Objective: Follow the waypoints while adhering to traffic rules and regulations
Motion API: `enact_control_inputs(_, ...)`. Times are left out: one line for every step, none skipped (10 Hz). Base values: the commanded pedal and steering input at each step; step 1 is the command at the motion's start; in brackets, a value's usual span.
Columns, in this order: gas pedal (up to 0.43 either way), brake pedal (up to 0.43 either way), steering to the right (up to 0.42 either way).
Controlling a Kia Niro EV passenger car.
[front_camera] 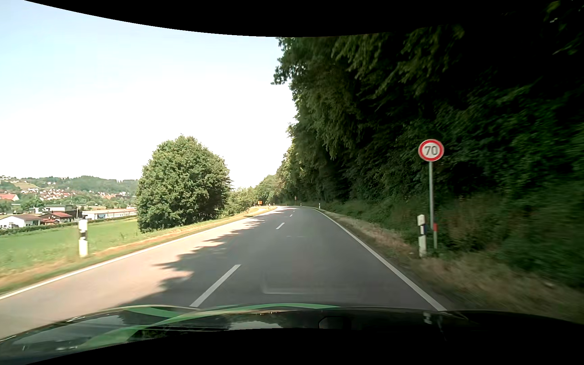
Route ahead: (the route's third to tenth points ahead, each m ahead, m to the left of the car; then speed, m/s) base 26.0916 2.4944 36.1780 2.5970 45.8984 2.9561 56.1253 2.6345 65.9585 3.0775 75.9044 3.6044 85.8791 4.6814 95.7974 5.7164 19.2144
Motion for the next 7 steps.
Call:
enact_control_inputs(0.24,0.0,-0.008)
enact_control_inputs(0.248,0.0,-0.007)
enact_control_inputs(0.26,0.0,-0.006)
enact_control_inputs(0.26,0.0,-0.006)
enact_control_inputs(0.248,0.0,-0.006)
enact_control_inputs(0.197,0.0,-0.006)
enact_control_inputs(0.169,0.0,-0.006)
